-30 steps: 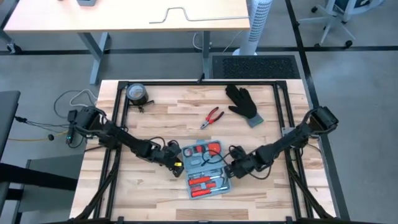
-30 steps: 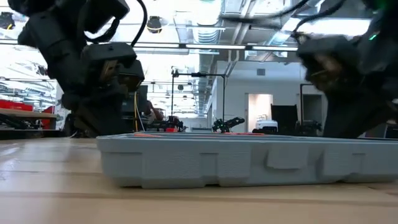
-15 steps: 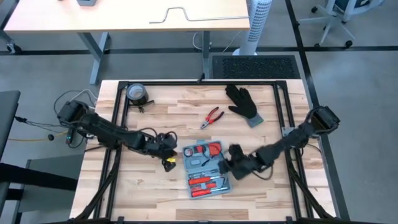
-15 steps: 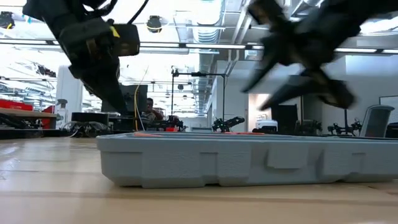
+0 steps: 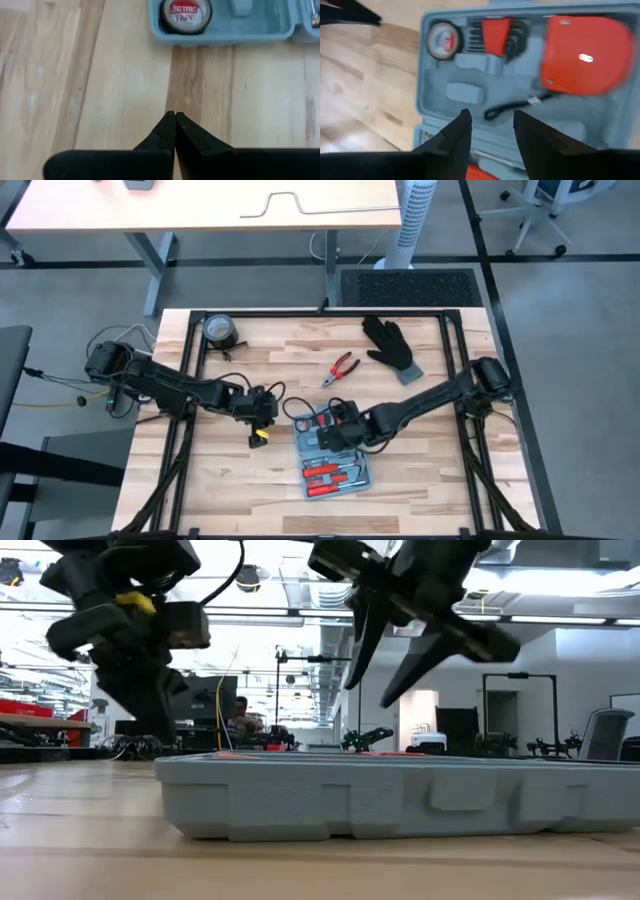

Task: Prefit tool cases
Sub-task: Remove the orange measuring tape from the gray toolbox

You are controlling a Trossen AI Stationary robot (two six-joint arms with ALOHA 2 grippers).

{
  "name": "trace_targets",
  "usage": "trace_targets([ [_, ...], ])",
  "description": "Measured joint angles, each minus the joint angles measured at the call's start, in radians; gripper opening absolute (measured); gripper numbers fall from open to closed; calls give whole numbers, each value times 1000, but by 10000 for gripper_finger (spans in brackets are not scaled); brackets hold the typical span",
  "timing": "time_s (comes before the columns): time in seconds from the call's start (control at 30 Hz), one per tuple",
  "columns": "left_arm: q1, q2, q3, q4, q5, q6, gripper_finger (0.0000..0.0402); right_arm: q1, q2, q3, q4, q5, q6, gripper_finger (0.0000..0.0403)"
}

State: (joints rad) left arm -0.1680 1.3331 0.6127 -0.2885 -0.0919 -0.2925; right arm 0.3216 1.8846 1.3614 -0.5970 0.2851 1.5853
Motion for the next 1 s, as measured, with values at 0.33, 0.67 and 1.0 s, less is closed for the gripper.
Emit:
trace_targets([
  [0.33, 11, -25, -34, 40, 32, 57, 0, 31, 48, 54, -85, -1, 166, 155],
  [0.67, 11, -25, -34, 38, 38, 69, 0, -15, 101, 52, -61, -65, 161, 155],
  [1.0, 11, -25, -33, 31, 40, 87, 0, -51, 101, 51, -146, -114, 134, 155],
])
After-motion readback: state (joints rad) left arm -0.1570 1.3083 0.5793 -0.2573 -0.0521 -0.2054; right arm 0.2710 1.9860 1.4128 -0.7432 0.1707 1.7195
